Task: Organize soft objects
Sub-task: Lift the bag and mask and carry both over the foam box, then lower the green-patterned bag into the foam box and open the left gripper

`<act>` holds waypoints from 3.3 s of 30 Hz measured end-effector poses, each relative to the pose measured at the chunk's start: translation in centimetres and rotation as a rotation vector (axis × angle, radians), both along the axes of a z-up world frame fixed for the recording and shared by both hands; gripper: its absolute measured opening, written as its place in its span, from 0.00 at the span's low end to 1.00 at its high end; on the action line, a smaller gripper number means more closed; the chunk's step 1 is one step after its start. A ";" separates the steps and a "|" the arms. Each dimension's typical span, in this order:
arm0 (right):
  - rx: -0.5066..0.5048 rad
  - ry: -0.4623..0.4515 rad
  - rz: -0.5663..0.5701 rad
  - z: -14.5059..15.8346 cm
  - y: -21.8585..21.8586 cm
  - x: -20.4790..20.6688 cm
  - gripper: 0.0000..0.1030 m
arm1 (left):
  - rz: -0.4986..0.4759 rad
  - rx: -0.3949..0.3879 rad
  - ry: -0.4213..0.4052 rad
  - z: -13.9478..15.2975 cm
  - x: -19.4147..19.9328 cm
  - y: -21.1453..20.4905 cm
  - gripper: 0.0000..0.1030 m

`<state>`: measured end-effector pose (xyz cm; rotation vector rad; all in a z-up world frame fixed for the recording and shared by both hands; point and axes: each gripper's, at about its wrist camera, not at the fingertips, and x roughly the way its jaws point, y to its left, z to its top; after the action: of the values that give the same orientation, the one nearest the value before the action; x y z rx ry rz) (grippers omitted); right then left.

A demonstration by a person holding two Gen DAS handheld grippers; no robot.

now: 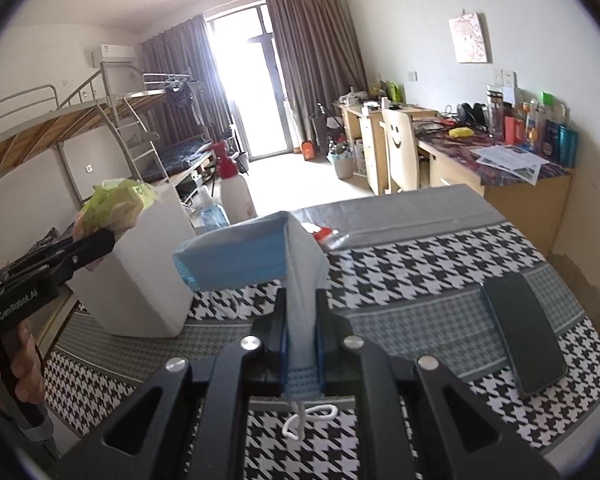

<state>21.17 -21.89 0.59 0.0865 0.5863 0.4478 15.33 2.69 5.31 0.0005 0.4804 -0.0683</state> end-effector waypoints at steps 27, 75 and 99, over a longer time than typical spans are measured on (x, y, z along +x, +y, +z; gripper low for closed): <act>0.004 -0.040 0.086 4.7 5.4 3.6 0.13 | 0.126 -0.003 -0.062 2.6 1.3 4.3 0.36; -0.081 -0.073 0.255 7.3 16.1 6.0 0.13 | 0.325 0.006 0.119 -0.6 5.8 12.1 0.57; -0.093 -0.067 0.334 7.4 19.4 5.8 0.13 | 0.515 -0.004 0.004 1.2 1.4 15.5 0.99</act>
<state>27.01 -2.45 7.99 -0.1170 0.5561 0.7431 16.69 18.22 6.52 -0.1271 0.4721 0.4362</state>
